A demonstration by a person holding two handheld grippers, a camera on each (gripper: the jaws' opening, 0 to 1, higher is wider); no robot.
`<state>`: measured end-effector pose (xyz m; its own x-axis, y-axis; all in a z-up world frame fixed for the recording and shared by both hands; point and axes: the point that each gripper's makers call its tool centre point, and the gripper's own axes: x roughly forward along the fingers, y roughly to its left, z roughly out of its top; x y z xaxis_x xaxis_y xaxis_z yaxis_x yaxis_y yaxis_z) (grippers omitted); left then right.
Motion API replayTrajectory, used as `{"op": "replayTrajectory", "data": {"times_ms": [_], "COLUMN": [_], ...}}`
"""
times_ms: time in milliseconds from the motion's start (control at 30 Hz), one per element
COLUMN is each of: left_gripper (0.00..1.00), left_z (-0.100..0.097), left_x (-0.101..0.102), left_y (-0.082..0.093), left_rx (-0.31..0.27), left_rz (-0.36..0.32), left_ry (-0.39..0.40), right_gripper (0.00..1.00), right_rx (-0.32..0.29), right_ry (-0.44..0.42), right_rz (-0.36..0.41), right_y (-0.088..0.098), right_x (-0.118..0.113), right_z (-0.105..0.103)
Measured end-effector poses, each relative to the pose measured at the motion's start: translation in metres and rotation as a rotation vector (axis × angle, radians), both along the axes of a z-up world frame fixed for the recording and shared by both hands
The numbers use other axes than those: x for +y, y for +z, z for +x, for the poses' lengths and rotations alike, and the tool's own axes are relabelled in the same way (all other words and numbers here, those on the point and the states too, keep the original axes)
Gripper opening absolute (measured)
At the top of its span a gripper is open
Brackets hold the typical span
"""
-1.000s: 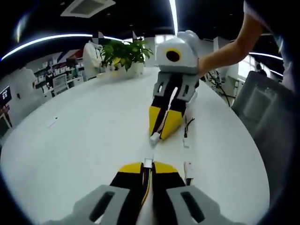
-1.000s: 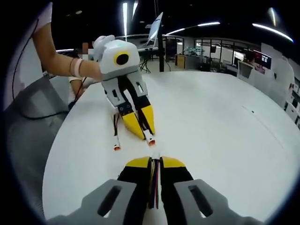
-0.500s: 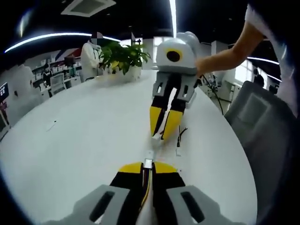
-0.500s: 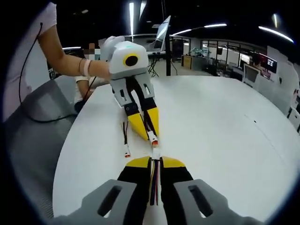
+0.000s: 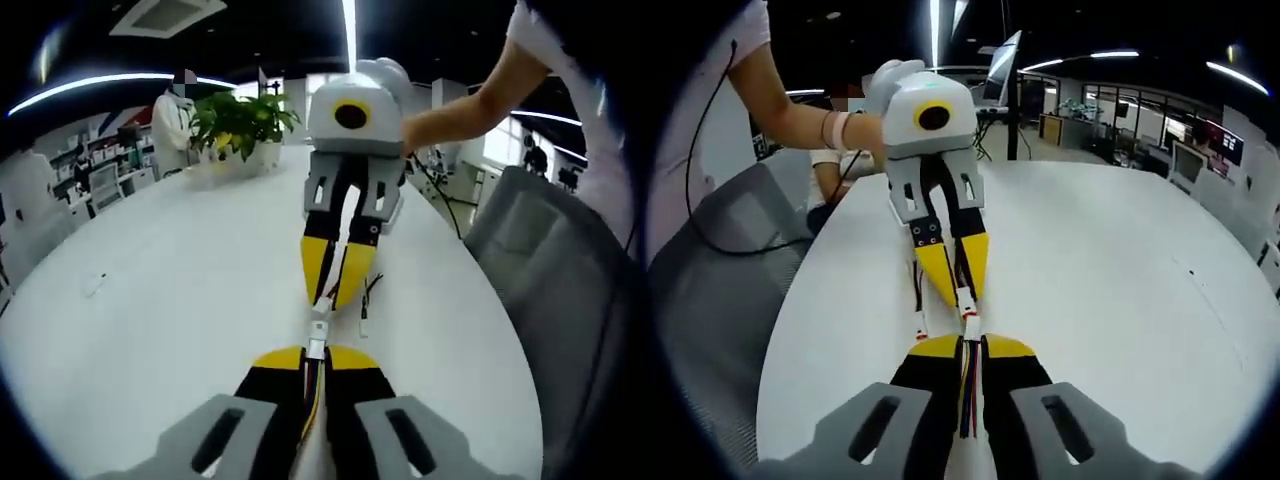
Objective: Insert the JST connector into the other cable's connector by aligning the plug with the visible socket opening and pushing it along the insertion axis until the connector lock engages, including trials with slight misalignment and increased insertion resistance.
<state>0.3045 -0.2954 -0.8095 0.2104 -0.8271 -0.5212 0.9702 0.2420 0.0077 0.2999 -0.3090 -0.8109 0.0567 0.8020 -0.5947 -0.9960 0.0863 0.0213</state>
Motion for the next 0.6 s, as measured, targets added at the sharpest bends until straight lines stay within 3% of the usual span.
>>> {"op": "replayTrajectory", "data": {"times_ms": [467,600], "left_gripper": [0.00,0.00], "left_z": [-0.0031,-0.0055], "left_x": [-0.0080,-0.0083], "left_y": [-0.0012,0.0001], "left_rx": [0.028,0.021], "left_rz": [-0.005,0.009], "left_ry": [-0.020,-0.039], "right_gripper": [0.04,0.04], "right_rx": [0.007,-0.021], "right_ry": [0.028,0.061], "right_rz": [-0.029,-0.051], "right_y": [-0.0036,-0.0042], "right_x": [-0.0039,-0.0040], "right_z": [-0.0069,-0.0098]}}
